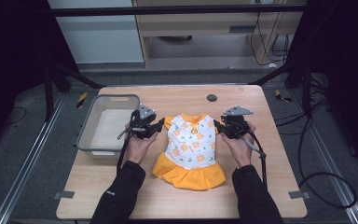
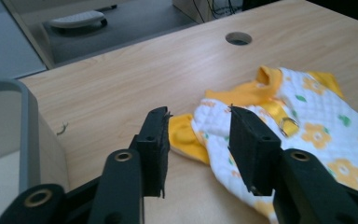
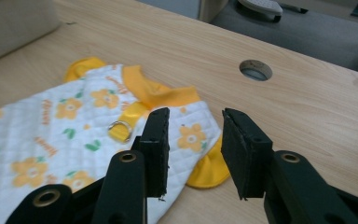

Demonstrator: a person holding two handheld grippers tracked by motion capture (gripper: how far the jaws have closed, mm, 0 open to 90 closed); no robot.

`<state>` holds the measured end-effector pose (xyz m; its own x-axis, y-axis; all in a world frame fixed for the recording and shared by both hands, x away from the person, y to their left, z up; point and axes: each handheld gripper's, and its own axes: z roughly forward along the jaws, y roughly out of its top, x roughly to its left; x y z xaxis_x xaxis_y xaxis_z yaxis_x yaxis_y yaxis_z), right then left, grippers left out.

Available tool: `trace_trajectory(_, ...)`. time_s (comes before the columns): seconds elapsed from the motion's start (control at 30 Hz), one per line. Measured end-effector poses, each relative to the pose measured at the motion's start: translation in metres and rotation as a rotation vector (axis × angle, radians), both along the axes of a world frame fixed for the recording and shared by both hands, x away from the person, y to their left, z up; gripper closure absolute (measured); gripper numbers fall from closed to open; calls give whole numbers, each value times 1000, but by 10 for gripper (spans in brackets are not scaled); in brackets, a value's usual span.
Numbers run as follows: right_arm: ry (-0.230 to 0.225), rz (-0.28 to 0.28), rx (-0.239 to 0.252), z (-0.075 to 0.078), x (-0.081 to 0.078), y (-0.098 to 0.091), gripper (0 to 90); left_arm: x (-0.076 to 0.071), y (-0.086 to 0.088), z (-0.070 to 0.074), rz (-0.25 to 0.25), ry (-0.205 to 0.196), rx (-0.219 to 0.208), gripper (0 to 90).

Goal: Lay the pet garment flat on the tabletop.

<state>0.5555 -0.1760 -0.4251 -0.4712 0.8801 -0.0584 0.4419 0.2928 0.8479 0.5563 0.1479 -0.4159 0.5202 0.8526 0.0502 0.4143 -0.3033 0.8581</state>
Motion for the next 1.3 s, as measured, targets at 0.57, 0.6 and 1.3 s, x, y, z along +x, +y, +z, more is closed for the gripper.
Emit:
trace_trajectory(0.57, 61, 148, 84, -18, -110, -25, 476, -96, 43, -39, -133, 158, 16, 420)
trace_trajectory(0.6, 67, 143, 91, -22, -114, -26, 475, -98, 43, -42, -137, 163, 17, 418)
trace_trajectory(1.3, 215, 174, 63, -69, -142, -12, 638, -110, 24, -68, -174, 213, 81, 778)
